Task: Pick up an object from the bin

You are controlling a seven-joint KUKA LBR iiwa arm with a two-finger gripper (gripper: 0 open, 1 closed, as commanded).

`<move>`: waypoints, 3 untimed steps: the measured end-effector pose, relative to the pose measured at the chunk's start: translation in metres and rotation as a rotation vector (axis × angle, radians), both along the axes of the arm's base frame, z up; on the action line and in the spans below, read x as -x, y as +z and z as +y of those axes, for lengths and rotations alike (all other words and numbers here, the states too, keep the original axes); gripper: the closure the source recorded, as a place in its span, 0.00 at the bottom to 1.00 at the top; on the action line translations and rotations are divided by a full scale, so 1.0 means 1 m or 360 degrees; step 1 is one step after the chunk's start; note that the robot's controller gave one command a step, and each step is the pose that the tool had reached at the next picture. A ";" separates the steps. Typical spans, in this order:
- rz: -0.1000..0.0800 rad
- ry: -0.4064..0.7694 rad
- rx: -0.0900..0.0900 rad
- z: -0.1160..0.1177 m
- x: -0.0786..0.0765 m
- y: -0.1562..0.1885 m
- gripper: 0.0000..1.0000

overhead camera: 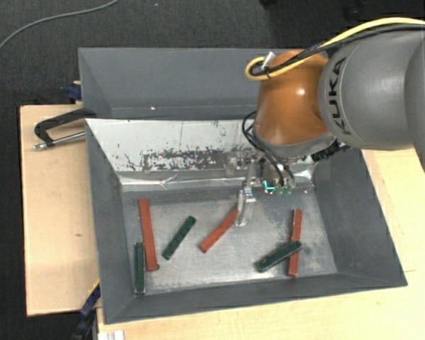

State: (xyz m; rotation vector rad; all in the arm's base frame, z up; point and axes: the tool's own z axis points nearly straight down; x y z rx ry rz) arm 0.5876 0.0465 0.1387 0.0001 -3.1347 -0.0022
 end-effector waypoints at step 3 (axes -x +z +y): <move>-0.0020 0.0777 -0.0003 0.002 0.021 -0.068 1.00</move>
Offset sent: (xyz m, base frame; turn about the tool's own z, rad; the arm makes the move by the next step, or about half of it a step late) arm -0.0334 0.0242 -0.0687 -0.4198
